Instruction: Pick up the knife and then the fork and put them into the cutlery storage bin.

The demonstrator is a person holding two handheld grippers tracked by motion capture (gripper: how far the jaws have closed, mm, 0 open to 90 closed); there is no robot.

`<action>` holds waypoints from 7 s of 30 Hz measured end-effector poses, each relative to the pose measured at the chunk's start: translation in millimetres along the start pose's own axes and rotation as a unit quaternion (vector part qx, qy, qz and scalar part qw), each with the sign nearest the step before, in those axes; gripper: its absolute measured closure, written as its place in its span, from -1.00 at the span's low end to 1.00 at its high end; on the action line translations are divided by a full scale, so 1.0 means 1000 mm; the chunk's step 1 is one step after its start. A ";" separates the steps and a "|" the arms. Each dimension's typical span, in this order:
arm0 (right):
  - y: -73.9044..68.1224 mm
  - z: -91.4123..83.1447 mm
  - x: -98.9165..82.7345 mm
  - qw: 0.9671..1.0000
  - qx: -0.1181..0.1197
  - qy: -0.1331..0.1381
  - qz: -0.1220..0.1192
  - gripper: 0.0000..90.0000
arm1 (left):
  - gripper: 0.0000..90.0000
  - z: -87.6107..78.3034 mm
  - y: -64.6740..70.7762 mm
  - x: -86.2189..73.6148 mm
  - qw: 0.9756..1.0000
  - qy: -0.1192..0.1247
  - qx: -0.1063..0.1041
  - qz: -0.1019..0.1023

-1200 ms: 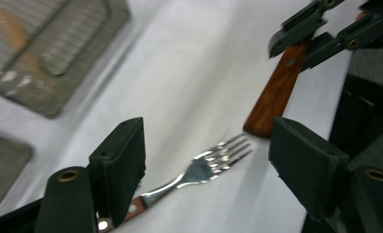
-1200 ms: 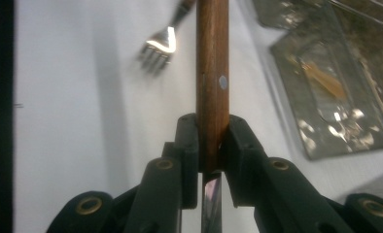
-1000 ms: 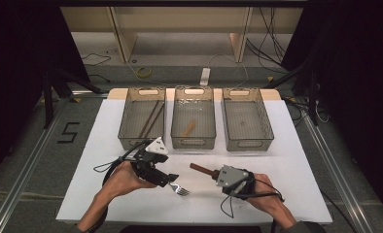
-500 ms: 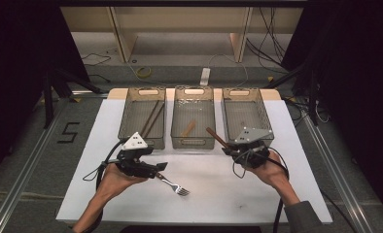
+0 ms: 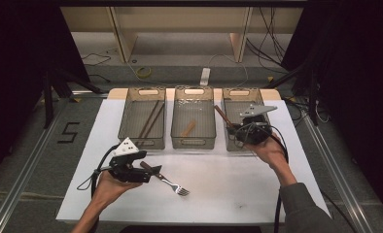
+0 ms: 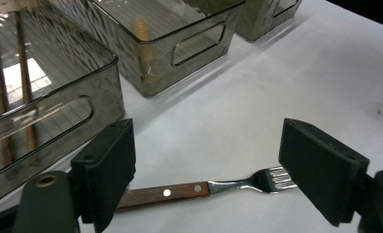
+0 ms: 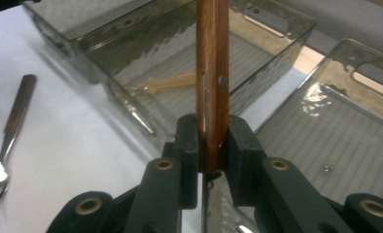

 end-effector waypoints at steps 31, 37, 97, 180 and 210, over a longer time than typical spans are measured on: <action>0.062 0.071 0.031 0.992 -0.072 -0.060 0.082 0.73 | -0.60 -0.007 0.003 -0.002 0.999 0.026 0.031 0.015; 0.067 0.082 0.025 0.989 -0.085 -0.071 0.093 0.73 | -0.61 -0.008 0.006 -0.001 0.999 0.033 0.027 0.015; -0.044 -0.037 -0.052 0.998 0.026 0.029 0.051 -0.36 | 0.18 0.001 -0.033 0.002 0.997 -0.017 0.078 -0.012; -0.083 -0.059 -0.099 0.995 0.078 0.026 0.050 -0.45 | -0.09 0.020 -0.024 -0.053 0.957 -0.287 0.019 -0.050; -0.086 -0.058 -0.100 0.996 0.082 0.022 0.038 -0.44 | 0.57 0.033 -0.014 -0.066 0.940 -0.340 0.006 0.003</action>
Point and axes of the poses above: each handheld gripper's, and its own axes: z roughly forward along the jaws, x roughly out of its top, y roughly to its right, the point moved 8 cm from there along z, roughly forward along the jaws, and after that the axes turned 14 degrees about -x, right-handed, at the moved point
